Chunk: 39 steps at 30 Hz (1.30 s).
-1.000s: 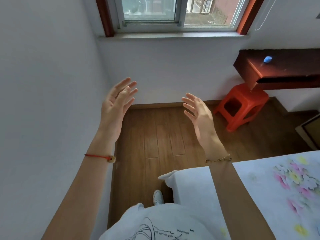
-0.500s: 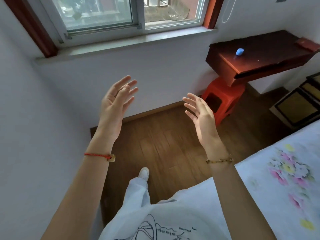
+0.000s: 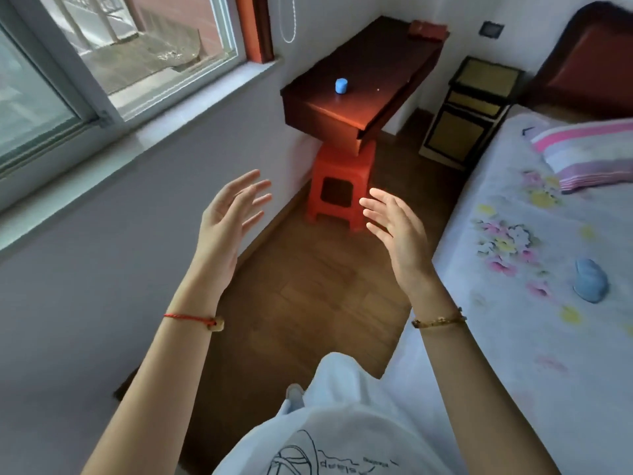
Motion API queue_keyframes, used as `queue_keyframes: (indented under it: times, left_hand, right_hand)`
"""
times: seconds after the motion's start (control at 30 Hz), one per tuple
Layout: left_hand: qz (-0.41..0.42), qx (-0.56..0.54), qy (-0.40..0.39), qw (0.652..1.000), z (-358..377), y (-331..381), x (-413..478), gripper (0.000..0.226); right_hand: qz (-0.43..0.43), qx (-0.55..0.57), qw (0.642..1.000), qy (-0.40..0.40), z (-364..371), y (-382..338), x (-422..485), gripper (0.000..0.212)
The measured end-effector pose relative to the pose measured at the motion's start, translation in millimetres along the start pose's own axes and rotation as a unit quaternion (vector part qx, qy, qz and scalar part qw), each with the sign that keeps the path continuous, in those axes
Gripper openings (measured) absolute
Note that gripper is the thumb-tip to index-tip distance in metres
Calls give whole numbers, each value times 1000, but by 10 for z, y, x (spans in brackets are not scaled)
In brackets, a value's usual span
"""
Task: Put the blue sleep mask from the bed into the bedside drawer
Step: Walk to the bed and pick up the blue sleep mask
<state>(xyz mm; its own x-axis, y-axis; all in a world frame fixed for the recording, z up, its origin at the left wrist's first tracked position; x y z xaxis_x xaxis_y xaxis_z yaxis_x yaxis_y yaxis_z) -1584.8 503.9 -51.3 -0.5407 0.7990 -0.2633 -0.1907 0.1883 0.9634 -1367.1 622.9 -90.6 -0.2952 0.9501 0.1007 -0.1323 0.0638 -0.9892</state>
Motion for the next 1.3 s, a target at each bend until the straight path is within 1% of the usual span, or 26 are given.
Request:
queue_keyframes:
  times: [0.13,0.3,0.4,0.5,0.8,0.97,1.07,1.23,1.3]
  left_hand:
    - [-42,33,-90,995,357,-66,524,35]
    - [-75,83,-183,977,913,-168,1151,38]
    - [-88,94,-219,967,1306,-174,1488,38]
    - [-81,101,-248,960,1770,-84,1833,38]
    - [-73,118,-316,939,3288,275,2650,37]
    - [-78,130,-359,921,4094,311,3041,36]
    - [-86,144,-391,905,4625,270,3277,35]
    - [-99,167,-463,865,5581,199,3676,27]
    - [-97,178,-499,843,6016,213,3855,29]
  right_hand:
    - [29,-16,996,83,-250,121,167,39]
    - [42,-11,983,176,-592,237,445,35]
    - [42,-9,976,214,-863,311,675,33]
    - [37,-2,969,244,-1194,352,997,33]
    - [23,-11,947,320,-2235,193,2027,34]
    - [40,-23,921,387,-2742,239,2288,31]
    - [34,-16,902,430,-3030,291,2400,30]
    - [32,-8,863,503,-3547,425,2680,33]
    - [29,-3,846,532,-3776,450,2859,32]
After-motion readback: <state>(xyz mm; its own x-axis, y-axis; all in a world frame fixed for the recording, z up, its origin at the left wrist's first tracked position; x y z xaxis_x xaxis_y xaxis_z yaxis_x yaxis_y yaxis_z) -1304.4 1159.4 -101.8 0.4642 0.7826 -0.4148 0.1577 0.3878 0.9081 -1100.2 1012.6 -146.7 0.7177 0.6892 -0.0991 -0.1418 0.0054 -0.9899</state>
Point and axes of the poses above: each hand's wrist, its own x-axis towards the middle knuckle, its own z-axis out of the palm, y = z × x, the point moved 3 cm from there along x, towards the middle knuckle, and after that the axes turned 12 degrees about -z, right-handed, at the moved point
